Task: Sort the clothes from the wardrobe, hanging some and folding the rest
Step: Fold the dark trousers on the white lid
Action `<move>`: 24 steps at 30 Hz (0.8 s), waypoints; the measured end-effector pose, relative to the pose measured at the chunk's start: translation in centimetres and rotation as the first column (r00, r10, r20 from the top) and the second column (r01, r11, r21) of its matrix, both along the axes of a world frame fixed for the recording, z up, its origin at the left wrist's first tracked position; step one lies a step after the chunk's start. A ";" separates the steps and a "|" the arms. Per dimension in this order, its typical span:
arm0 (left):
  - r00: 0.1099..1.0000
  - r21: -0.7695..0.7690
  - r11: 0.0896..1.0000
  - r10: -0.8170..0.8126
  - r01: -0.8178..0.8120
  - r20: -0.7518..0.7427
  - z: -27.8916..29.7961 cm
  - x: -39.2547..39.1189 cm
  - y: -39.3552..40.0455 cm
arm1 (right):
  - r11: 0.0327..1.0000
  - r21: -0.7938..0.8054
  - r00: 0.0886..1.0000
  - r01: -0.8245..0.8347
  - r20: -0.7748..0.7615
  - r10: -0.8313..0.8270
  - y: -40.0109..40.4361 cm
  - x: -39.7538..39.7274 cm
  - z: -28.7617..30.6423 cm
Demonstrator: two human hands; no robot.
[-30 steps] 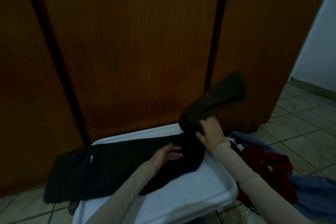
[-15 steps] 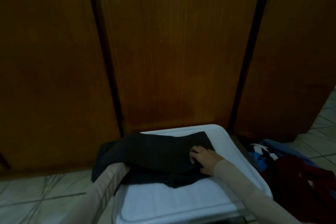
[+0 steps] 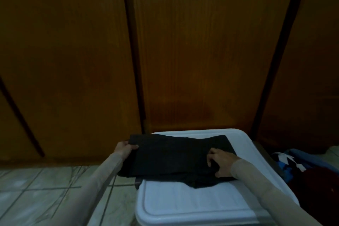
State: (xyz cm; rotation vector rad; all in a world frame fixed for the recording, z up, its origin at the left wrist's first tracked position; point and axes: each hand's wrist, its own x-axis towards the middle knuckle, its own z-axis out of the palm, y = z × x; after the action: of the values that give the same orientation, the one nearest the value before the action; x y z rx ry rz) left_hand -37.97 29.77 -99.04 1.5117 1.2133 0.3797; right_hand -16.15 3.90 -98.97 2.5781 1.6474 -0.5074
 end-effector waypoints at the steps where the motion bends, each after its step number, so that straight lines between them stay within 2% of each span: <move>1: 0.999 0.020 1.000 0.017 -0.017 -0.042 0.6 -0.3 -0.6 | 1.000 -0.004 1.000 -0.005 0.001 0.005 0.2 -0.2 0.1; 4: 0.992 0.127 0.989 0.092 -0.080 -0.090 0.3 -0.4 -0.6 | 1.000 -0.003 1.000 -0.007 -0.014 0.007 0.9 -0.8 0.2; 8: 0.984 0.188 0.975 0.142 -0.120 -0.107 0.2 -0.8 -0.7 | 1.000 0.006 0.998 -0.015 -0.062 0.015 1.3 -1.3 0.1; 12: 0.978 0.199 0.975 0.136 -0.104 -0.156 -0.7 -1.5 -0.7 | 1.000 -0.016 0.992 0.004 -0.122 -0.006 1.2 -1.2 0.3; 15: 0.973 0.167 0.984 0.101 -0.066 -0.208 -1.2 -1.8 -0.3 | 1.000 0.002 0.996 0.019 -0.083 -0.019 1.3 -0.8 0.3; 18: 0.990 0.036 0.997 0.076 -0.072 -0.120 -1.2 -1.8 -0.1 | 0.979 0.057 0.972 0.197 0.118 -0.203 1.2 -0.1 -0.1; 20: 0.991 0.024 0.997 0.076 -0.074 -0.110 -1.1 -1.7 -0.3 | 0.924 0.060 0.909 0.378 0.167 -0.382 0.7 0.3 -0.3; 22: 0.989 0.062 0.994 0.096 -0.089 -0.115 -1.0 -1.4 -0.6 | 0.846 0.064 0.846 0.529 0.048 -0.532 0.0 0.8 -0.6; 24: 0.986 0.100 0.988 0.126 -0.115 -0.113 -0.9 -1.0 -0.9 | 0.792 0.095 0.797 0.604 -0.083 -0.598 -0.6 1.4 -1.0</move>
State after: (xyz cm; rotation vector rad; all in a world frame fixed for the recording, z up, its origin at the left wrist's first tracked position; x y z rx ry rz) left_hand -38.92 28.87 -99.96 1.5630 1.4026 0.4364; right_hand -14.78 3.33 -99.94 3.1850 0.8317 -0.5027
